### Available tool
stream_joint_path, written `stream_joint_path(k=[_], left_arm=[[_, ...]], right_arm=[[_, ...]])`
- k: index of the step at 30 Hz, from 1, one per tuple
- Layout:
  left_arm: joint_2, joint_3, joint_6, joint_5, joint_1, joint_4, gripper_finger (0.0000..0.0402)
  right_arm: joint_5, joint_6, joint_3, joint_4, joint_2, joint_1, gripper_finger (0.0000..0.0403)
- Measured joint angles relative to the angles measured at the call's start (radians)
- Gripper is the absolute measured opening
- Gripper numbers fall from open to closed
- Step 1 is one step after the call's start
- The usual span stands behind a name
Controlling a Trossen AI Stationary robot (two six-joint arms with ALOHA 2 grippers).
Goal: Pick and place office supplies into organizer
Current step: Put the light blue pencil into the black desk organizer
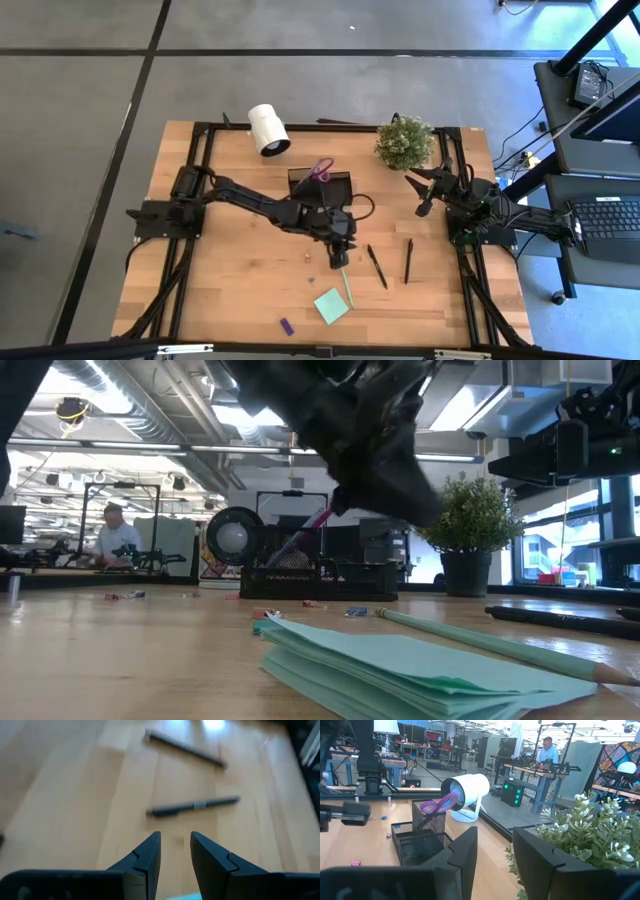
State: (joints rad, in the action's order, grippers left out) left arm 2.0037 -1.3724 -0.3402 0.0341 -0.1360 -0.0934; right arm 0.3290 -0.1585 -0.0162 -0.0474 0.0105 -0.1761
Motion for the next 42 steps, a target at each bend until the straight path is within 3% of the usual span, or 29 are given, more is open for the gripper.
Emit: stream_joint_path(k=[6, 11, 18, 25, 33, 42], left_arm=[[0.0, 0.0, -0.078, 0.042, -0.034, -0.085, 0.01], [0.0, 0.0, -0.426, 0.049, -0.036, -0.127, 0.01], [0.0, -0.016, -0.648, 0.034, -0.044, -0.13, 0.0087], [0.0, -0.122, -0.648, 0.025, -0.053, -0.21, 0.0045], [0.011, -0.253, -0.607, 0.058, -0.054, -0.336, 0.0031], [0.139, -0.435, -0.616, 0.091, -0.054, -0.431, 0.0009]], right_arm=[[0.0, 0.0, 0.0, 0.0, 0.0, 0.0, 0.0129], [0.0, 0.0, 0.0, 0.0, 0.0, 0.0, 0.0129], [0.0, 0.0, 0.0, 0.0, 0.0, 0.0, 0.0129], [0.0, 0.0, 0.0, 0.0, 0.0, 0.0, 0.0129], [0.0, 0.0, 0.0, 0.0, 0.0, 0.0, 0.0129], [-0.008, 0.001, 0.0, 0.002, 0.006, 0.0, 0.0129]])
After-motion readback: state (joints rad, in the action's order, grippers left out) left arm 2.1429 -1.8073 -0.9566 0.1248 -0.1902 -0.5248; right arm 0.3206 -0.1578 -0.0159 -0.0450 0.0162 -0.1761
